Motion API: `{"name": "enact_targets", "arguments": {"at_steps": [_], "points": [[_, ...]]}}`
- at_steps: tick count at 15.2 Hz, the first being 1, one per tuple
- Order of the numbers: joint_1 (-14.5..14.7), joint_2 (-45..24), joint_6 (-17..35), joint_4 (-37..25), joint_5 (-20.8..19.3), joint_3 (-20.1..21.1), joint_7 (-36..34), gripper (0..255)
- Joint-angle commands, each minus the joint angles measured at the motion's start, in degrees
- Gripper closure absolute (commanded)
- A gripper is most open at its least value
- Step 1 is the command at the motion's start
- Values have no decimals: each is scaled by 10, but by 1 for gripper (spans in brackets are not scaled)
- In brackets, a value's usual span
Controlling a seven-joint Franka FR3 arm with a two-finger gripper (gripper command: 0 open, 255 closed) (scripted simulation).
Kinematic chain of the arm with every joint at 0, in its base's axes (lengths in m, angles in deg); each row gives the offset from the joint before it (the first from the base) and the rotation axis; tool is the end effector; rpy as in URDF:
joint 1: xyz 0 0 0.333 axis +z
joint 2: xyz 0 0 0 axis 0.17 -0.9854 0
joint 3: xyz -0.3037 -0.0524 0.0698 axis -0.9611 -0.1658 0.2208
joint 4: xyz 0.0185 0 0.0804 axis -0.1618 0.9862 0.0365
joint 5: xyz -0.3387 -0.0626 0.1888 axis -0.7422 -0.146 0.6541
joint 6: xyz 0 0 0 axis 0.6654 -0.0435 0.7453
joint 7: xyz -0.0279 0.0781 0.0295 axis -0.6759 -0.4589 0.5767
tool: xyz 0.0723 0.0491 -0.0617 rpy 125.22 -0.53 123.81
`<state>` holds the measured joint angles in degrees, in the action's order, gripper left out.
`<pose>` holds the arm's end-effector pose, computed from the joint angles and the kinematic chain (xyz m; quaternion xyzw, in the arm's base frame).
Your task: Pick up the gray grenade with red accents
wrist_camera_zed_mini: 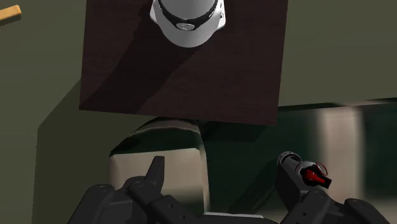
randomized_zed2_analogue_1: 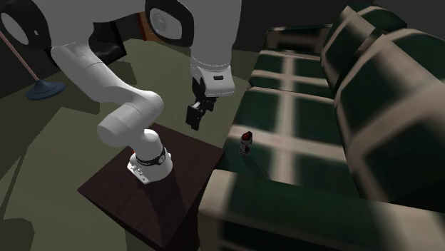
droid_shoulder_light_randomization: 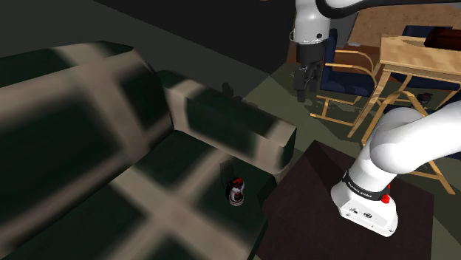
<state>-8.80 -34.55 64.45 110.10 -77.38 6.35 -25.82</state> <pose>0.2982 0.0429 0.5426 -0.9940 -0.0135 0.1073 0.0177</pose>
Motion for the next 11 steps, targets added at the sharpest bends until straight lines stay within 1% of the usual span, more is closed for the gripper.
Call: {"name": "enact_targets", "arguments": {"at_steps": [1, 6, 11], "points": [[0, 0, 0, 0, 0, 0, 0, 0], [25, -10, 98, 61, 36, 49, -31, 0], [49, -46, 204, 103, 68, 103, -63, 0]]}}
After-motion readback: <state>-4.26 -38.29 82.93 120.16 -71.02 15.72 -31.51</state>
